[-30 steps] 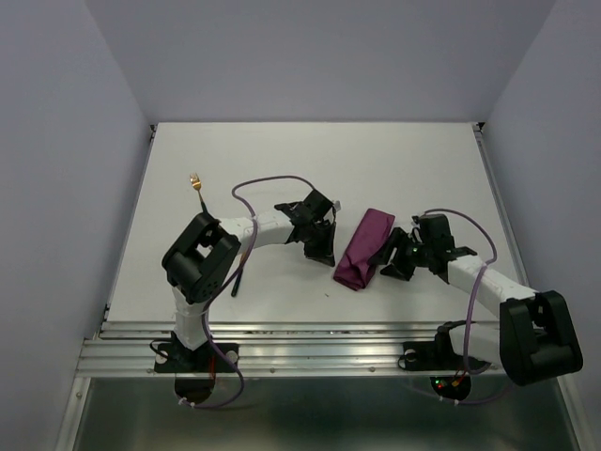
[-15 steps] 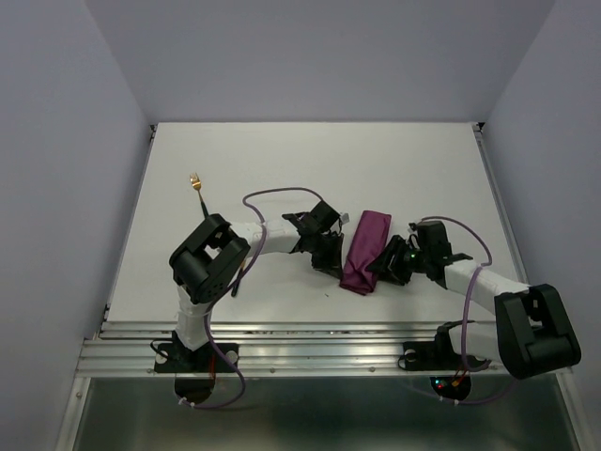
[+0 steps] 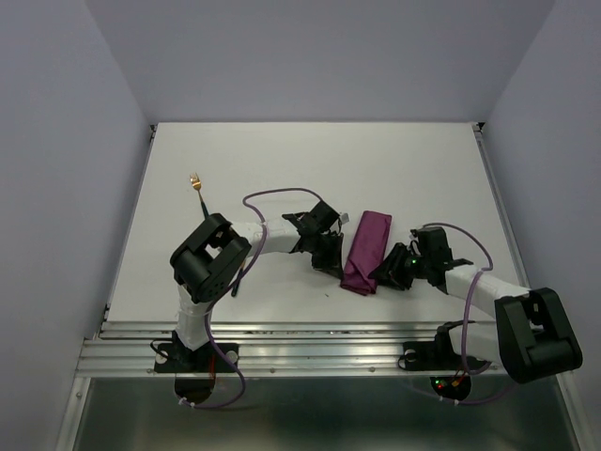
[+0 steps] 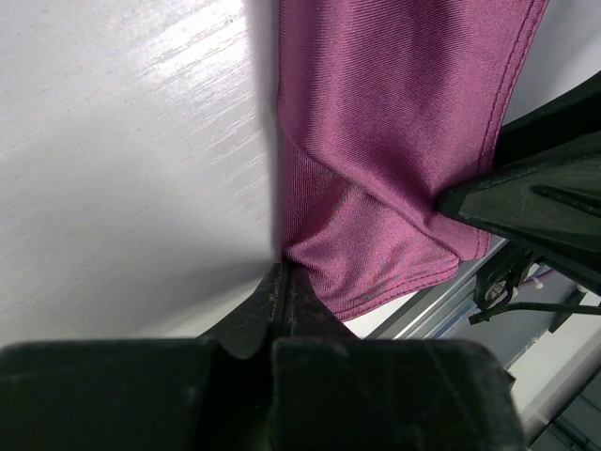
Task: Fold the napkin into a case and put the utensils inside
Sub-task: Smooth out the smaller rectangle-folded napkin at the center of the board.
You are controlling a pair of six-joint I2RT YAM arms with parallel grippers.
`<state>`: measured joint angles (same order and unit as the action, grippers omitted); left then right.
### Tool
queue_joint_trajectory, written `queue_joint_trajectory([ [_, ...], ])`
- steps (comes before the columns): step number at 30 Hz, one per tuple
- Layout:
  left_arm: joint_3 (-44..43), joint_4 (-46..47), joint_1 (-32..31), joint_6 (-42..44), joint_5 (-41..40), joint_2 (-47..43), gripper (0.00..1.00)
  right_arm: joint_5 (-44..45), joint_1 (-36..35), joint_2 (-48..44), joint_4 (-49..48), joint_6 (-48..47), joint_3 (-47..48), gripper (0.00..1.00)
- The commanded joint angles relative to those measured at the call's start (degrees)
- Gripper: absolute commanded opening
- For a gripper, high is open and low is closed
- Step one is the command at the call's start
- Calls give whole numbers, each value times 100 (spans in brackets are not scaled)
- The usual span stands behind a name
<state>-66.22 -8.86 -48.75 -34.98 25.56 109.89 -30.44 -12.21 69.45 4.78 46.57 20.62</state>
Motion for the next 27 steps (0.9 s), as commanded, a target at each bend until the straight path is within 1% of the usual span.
queue_joint_trajectory([
  [1, 65, 86, -38, -9, 133, 15, 0, 11, -54, -134, 94, 81, -67, 36],
  [3, 47, 86, -47, 0, 159, 24, 0, -6, -54, -142, 137, 55, -50, 32],
  [4, 47, 86, -55, 0, 151, 33, 0, -6, -54, -160, 207, 37, 11, 27],
  [6, 30, 95, -73, 0, 151, 42, 0, -6, -54, -186, 269, -25, 82, 23],
  [13, -5, 183, -205, -96, 195, 68, 0, -94, -54, -230, 463, -51, 390, 13],
  [16, -5, 209, -240, -114, 212, 59, 0, -103, -54, -248, 489, -42, 460, 10],
  [27, -67, 271, -275, -184, 274, -20, 0, -252, -54, -265, 559, -42, 627, 7],
])
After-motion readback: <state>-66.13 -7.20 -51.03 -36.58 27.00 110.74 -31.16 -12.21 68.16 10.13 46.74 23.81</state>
